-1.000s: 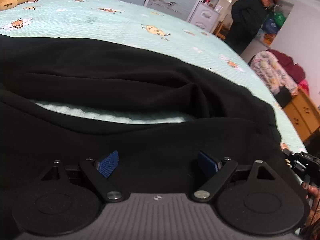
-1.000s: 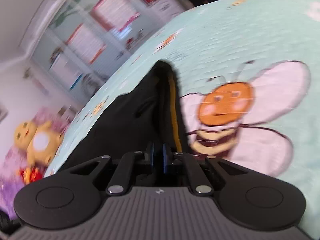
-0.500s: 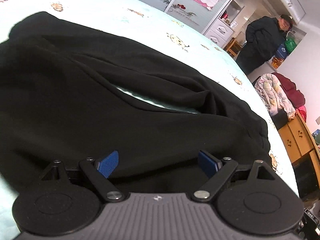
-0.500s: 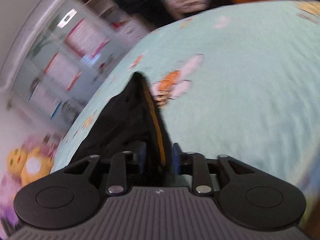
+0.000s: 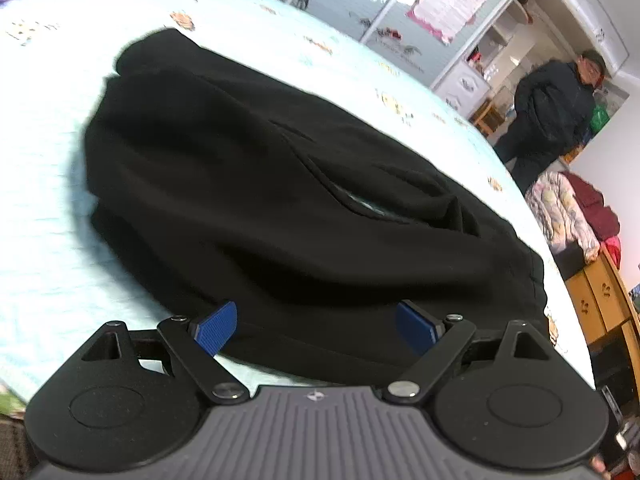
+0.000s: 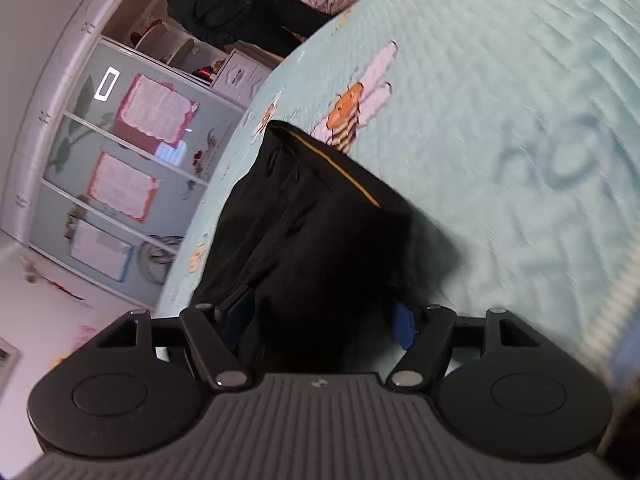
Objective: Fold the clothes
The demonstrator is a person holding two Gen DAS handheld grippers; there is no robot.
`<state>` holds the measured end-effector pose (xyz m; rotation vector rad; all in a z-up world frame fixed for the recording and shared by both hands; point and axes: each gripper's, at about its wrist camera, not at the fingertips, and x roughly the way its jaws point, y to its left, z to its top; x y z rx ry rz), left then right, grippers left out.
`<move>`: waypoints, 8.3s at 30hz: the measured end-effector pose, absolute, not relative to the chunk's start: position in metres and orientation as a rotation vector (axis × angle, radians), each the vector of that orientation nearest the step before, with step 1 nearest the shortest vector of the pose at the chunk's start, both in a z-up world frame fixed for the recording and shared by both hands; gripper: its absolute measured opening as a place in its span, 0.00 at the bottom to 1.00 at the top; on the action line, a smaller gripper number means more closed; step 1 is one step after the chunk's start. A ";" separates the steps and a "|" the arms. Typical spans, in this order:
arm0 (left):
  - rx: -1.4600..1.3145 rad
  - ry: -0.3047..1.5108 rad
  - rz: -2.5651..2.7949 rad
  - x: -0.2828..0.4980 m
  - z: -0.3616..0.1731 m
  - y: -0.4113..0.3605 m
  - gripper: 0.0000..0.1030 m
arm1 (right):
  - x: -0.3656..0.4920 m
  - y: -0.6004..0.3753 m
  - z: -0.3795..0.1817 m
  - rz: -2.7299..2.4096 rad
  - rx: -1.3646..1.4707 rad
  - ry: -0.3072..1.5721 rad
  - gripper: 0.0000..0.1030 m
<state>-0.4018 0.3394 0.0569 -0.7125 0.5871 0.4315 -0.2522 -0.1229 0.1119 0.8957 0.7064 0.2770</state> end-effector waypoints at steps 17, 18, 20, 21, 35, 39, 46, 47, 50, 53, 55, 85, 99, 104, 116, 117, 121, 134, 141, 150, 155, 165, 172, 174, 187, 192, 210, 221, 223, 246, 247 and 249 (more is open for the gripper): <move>-0.885 0.335 0.786 -0.469 0.037 0.465 0.87 | -0.229 -0.116 0.142 0.060 0.334 0.664 0.18; -0.904 0.333 0.792 -0.467 0.033 0.472 0.87 | -0.231 -0.114 0.141 0.045 0.314 0.664 0.24; -0.937 0.318 0.782 -0.461 0.027 0.481 0.87 | -0.244 -0.110 0.143 0.033 0.317 0.675 0.27; -0.947 0.308 0.767 -0.457 0.024 0.483 0.87 | -0.251 -0.108 0.146 0.029 0.320 0.687 0.27; -0.443 0.382 0.392 -0.340 0.070 0.388 0.13 | -0.344 0.024 0.204 0.376 0.063 0.560 0.27; -0.243 0.556 0.180 -0.308 0.050 0.323 0.22 | -0.340 0.062 0.200 0.531 0.095 0.642 0.27; -0.225 0.548 0.107 -0.326 0.044 0.308 0.46 | -0.308 0.125 0.186 0.824 0.307 0.833 0.28; -0.258 0.551 0.102 -0.328 0.044 0.314 0.46 | -0.303 0.138 0.184 0.872 0.333 0.849 0.28; -0.331 0.552 0.088 -0.331 0.045 0.324 0.46 | -0.289 0.180 0.176 0.964 0.392 0.909 0.30; -0.356 0.555 0.078 -0.334 0.045 0.324 0.46 | -0.274 0.212 0.166 0.999 0.437 0.951 0.46; -0.372 0.556 0.069 -0.338 0.046 0.324 0.46 | -0.270 0.229 0.162 1.007 0.419 0.952 0.51; -0.787 0.460 0.162 -0.369 0.109 0.439 0.77 | -0.465 0.241 0.205 1.129 -0.555 -0.073 0.13; -0.938 0.124 0.446 -0.493 0.142 0.503 0.09 | -0.424 0.221 0.254 1.097 -0.205 0.183 0.60; -0.967 0.026 0.682 -0.571 0.150 0.512 0.09 | -0.380 0.207 0.247 0.981 -0.104 0.415 0.60; -1.159 0.022 0.766 -0.629 0.058 0.512 0.48 | -0.371 0.158 0.193 0.817 -0.170 0.651 0.60; -1.131 -0.016 0.772 -0.633 0.064 0.508 0.52 | -0.373 0.155 0.192 0.822 -0.177 0.655 0.60; -0.983 -0.064 0.796 -0.642 0.087 0.495 0.61 | -0.382 0.144 0.190 0.847 -0.196 0.664 0.60; -0.854 0.471 0.583 -0.513 0.055 0.572 0.37 | -0.392 0.129 0.183 0.847 -0.223 0.682 0.60; -0.797 0.509 0.677 -0.491 0.035 0.602 0.07 | -0.386 0.129 0.176 0.839 -0.215 0.688 0.60; -1.241 0.018 0.821 -0.583 0.040 0.611 0.52 | -0.380 0.117 0.177 0.851 -0.170 0.714 0.60; -1.241 -0.062 0.892 -0.650 0.053 0.560 0.54 | -0.381 0.094 0.181 0.849 -0.080 0.728 0.60; -1.003 0.240 0.774 -0.601 0.018 0.429 0.70 | -0.369 -0.009 0.188 0.557 0.238 0.772 0.60; -1.096 0.179 0.824 -0.576 0.002 0.451 0.70 | -0.331 -0.101 0.174 0.240 0.640 0.755 0.60; -1.095 0.169 0.823 -0.575 -0.001 0.452 0.70 | -0.320 -0.123 0.164 0.186 0.780 0.750 0.61; -1.076 0.130 0.809 -0.564 0.020 0.481 0.09 | -0.276 -0.119 0.142 0.221 0.779 0.744 0.32; -1.002 0.134 0.858 -0.578 0.037 0.477 0.06 | -0.279 -0.124 0.159 0.235 0.689 0.738 0.21; -0.961 -0.024 1.113 -0.637 0.080 0.440 0.26 | -0.331 -0.107 0.221 0.077 0.317 0.561 0.26; -0.656 0.447 0.417 -0.393 0.075 0.396 0.42 | -0.335 0.131 0.203 0.864 0.088 0.662 0.26; -0.686 0.517 0.455 -0.370 0.047 0.407 0.42 | -0.336 0.162 0.187 0.936 0.072 0.700 0.26; -0.843 0.359 0.678 -0.413 0.027 0.421 0.30 | -0.262 0.123 0.156 0.858 0.425 0.922 0.12; -0.820 0.351 0.681 -0.413 0.028 0.419 0.44 | -0.267 0.120 0.161 0.884 0.432 0.893 0.16; -0.825 0.403 0.696 -0.407 0.020 0.423 0.46 | -0.271 0.124 0.153 0.906 0.399 0.910 0.38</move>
